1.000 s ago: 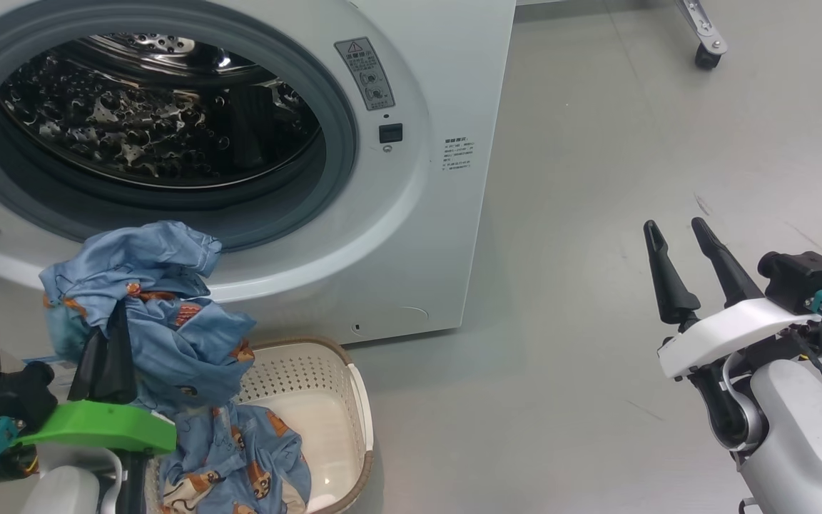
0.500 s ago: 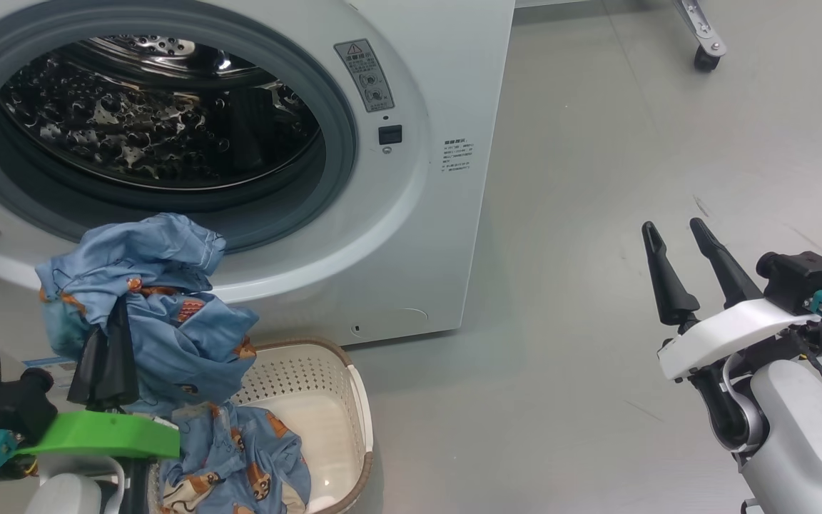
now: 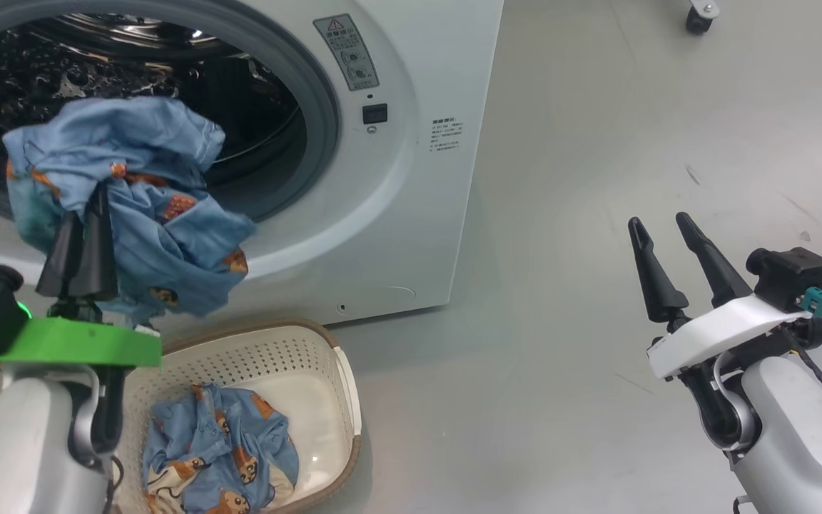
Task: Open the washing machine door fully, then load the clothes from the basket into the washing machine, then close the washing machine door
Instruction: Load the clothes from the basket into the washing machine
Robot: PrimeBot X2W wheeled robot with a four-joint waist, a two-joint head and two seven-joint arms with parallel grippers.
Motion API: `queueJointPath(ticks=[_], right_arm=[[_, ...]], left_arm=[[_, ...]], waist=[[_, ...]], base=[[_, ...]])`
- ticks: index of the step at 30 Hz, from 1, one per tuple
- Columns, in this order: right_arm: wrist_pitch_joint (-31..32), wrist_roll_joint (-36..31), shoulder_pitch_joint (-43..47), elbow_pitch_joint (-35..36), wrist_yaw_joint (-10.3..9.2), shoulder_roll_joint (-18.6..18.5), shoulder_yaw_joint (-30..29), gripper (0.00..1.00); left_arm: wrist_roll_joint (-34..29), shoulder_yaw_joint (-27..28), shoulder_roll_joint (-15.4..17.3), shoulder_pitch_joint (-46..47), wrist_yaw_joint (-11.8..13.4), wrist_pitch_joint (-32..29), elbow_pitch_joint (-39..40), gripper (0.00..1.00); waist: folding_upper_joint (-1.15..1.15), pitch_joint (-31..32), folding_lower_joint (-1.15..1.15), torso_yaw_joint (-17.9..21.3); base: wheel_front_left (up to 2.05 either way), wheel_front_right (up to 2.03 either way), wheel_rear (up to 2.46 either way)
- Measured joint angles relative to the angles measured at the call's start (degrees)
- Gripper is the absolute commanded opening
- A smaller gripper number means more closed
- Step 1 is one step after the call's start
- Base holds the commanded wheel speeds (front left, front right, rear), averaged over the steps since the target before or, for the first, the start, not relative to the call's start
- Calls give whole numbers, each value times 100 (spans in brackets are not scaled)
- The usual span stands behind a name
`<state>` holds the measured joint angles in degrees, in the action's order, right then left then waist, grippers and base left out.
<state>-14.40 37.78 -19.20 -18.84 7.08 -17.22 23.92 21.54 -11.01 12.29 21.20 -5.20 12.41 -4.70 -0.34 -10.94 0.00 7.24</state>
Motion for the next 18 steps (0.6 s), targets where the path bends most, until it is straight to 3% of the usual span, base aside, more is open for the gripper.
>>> queueJointPath(ticks=[18], right_arm=[[0,65,-454,267,0,156,-16,100]], left_arm=[[16,326,290,1596,8,-715,-944,0]], waist=[[0,-1056,0,491]], base=[[0,0,0]])
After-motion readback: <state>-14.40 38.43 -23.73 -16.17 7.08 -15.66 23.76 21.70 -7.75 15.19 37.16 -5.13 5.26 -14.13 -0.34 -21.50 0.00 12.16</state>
